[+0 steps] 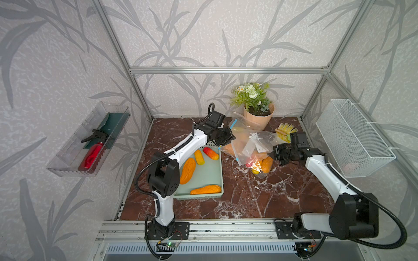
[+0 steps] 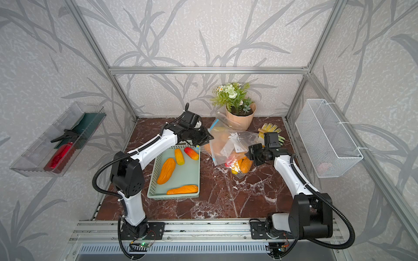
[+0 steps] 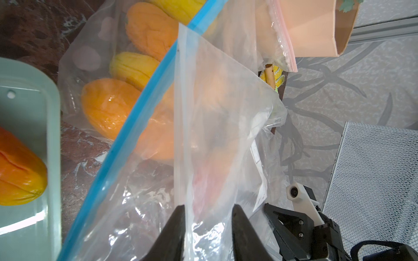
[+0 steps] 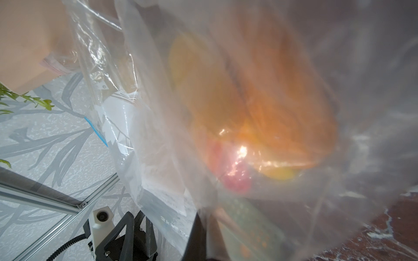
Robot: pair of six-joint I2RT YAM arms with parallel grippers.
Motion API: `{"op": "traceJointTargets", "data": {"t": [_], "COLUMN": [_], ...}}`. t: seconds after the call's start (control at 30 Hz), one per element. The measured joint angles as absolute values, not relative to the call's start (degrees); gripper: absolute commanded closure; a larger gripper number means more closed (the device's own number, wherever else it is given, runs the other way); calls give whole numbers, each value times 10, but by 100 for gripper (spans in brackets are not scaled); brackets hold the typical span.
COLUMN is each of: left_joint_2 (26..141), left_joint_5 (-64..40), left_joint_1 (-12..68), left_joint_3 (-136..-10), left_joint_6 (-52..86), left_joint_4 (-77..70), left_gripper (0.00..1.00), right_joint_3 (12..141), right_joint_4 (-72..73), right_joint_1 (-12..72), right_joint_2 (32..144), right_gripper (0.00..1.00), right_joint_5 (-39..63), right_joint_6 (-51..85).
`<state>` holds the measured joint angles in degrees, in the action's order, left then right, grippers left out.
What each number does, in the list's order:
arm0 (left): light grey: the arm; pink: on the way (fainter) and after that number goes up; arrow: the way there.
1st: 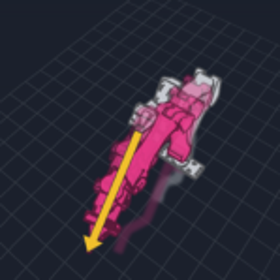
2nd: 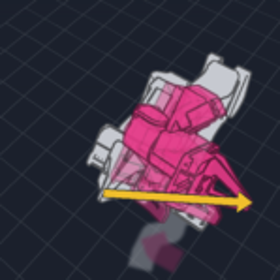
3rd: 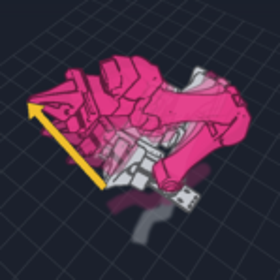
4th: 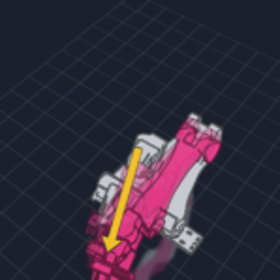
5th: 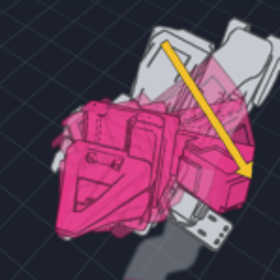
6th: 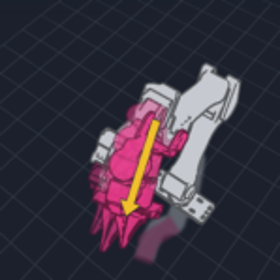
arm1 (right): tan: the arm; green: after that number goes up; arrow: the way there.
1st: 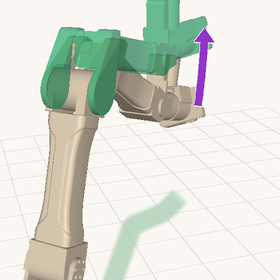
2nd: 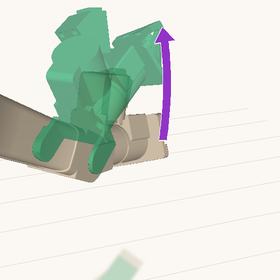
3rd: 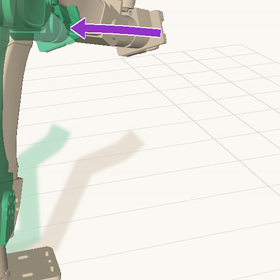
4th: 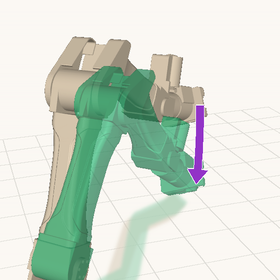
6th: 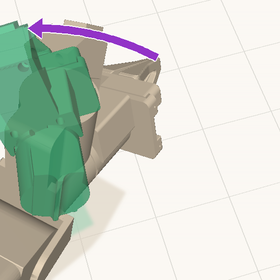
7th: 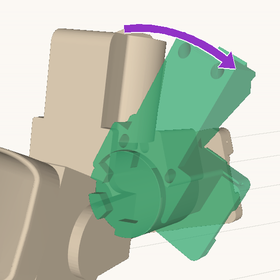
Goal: Place the mango in a zip-top bag and seal the zipper
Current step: Open the zipper of the food storage bag.
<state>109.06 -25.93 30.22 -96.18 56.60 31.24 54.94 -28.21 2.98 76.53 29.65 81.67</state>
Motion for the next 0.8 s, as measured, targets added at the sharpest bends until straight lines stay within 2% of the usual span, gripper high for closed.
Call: {"op": "traceJointTargets", "data": {"t": [0.8], "left_joint_2": [1122], "left_joint_5": [-273], "left_joint_1": [295], "left_joint_3": [-1000], "left_joint_6": [551], "left_joint_4": [282], "left_gripper": [74], "right_joint_3": [586], "right_joint_4": [-328], "right_joint_1": [18], "right_joint_2": [787], "right_gripper": [100], "right_joint_5": [343], "right_joint_6": [749]}}
